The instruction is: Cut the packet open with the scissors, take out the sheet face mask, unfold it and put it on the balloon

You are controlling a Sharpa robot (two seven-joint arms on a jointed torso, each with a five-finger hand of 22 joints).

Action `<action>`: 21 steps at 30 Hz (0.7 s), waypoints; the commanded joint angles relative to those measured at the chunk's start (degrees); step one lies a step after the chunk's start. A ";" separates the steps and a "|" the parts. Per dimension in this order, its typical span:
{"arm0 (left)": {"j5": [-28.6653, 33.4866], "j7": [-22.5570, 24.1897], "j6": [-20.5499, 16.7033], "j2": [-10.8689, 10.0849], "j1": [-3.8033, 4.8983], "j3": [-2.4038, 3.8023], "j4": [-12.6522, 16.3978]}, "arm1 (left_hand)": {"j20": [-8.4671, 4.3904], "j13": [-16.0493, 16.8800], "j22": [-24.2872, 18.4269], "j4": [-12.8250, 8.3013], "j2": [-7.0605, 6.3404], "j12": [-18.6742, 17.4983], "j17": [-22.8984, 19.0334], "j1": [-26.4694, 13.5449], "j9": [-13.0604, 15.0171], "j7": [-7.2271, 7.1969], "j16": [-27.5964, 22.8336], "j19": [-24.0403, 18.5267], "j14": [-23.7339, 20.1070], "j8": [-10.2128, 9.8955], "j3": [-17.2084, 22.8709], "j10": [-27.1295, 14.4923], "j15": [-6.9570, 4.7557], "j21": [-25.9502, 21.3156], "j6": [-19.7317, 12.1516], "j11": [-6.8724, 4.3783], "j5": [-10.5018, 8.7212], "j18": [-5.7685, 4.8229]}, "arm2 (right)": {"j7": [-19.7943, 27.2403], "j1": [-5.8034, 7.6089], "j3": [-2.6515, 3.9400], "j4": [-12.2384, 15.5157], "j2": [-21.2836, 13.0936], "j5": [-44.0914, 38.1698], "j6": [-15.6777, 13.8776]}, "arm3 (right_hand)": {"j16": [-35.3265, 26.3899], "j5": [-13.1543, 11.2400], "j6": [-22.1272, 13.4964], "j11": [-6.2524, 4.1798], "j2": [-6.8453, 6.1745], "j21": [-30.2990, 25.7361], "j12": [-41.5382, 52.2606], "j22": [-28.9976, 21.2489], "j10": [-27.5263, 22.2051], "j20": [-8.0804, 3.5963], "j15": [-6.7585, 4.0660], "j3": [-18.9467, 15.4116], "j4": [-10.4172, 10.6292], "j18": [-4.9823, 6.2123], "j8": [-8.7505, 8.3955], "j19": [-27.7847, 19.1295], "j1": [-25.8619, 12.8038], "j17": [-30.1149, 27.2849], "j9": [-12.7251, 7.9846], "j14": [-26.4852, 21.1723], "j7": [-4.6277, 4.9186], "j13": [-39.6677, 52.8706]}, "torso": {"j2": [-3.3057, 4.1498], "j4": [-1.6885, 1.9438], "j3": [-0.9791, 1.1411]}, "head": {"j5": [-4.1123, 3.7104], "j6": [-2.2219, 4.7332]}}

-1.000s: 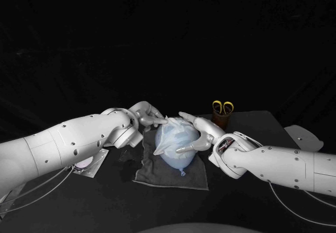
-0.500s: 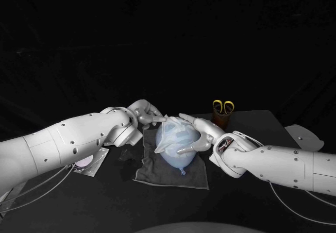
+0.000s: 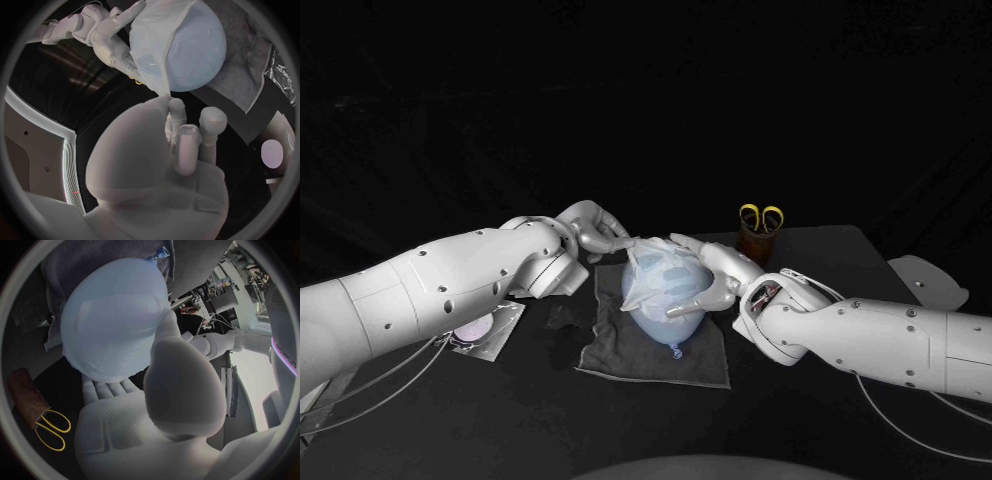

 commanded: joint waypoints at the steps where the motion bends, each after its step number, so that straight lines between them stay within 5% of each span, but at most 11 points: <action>1: 0.45 -1.19 0.95 0.23 0.05 0.10 -0.76 | 0.02 0.03 0.15 -3.07 -0.63 0.00 7.93 -2.98 2.24 -0.02 0.20 0.47 3.00 0.72 4.98 1.16 -0.10 0.32 -0.73 -0.81 0.28 -0.70 | -1.17 -0.26 -0.16 0.00 0.09 -0.96 1.71 | -0.40 0.13 -0.39 0.17 -0.02 -0.30 0.14 -0.10 -0.48 -0.11 0.05 0.18 -0.03 -0.54 0.04 -0.43 0.43 -0.07 -0.07 -0.34 9.25 0.02 | -0.06 0.02 0.04 | 0.14 -0.03; 7: -0.44 -1.84 1.60 1.20 0.06 0.07 -2.57 | 0.04 -0.16 0.14 -6.15 -1.26 -0.23 7.69 -6.61 2.91 -0.07 0.12 0.49 2.89 1.60 8.60 0.98 -0.10 0.36 -1.26 -0.68 0.16 -0.70 | -1.53 -0.28 -0.16 0.03 0.21 -1.14 1.61 | -0.42 0.12 -0.42 0.18 0.00 -0.30 0.14 -0.12 -0.48 -0.11 0.05 0.19 -0.03 -0.54 0.04 -0.44 0.42 -0.08 -0.08 -0.35 9.25 0.02 | -0.04 -0.04 0.05 | 0.43 -0.06; 21: -0.85 -1.81 1.45 3.63 0.02 -0.23 -6.31 | 0.11 -2.93 0.13 -7.36 -1.17 -2.29 6.57 -8.68 3.15 0.02 -0.08 0.49 2.39 1.77 8.90 -0.95 0.03 0.30 -2.17 -0.53 0.04 -0.73 | -2.45 -0.30 -0.16 0.32 0.23 -1.61 1.71 | -0.52 0.09 -0.44 0.18 0.03 -0.31 0.13 -0.23 -0.57 -0.11 0.07 0.31 -0.03 -0.56 0.03 -0.52 0.44 -0.18 -0.09 -0.53 9.25 0.02 | 0.06 -0.06 0.07 | 0.35 -0.09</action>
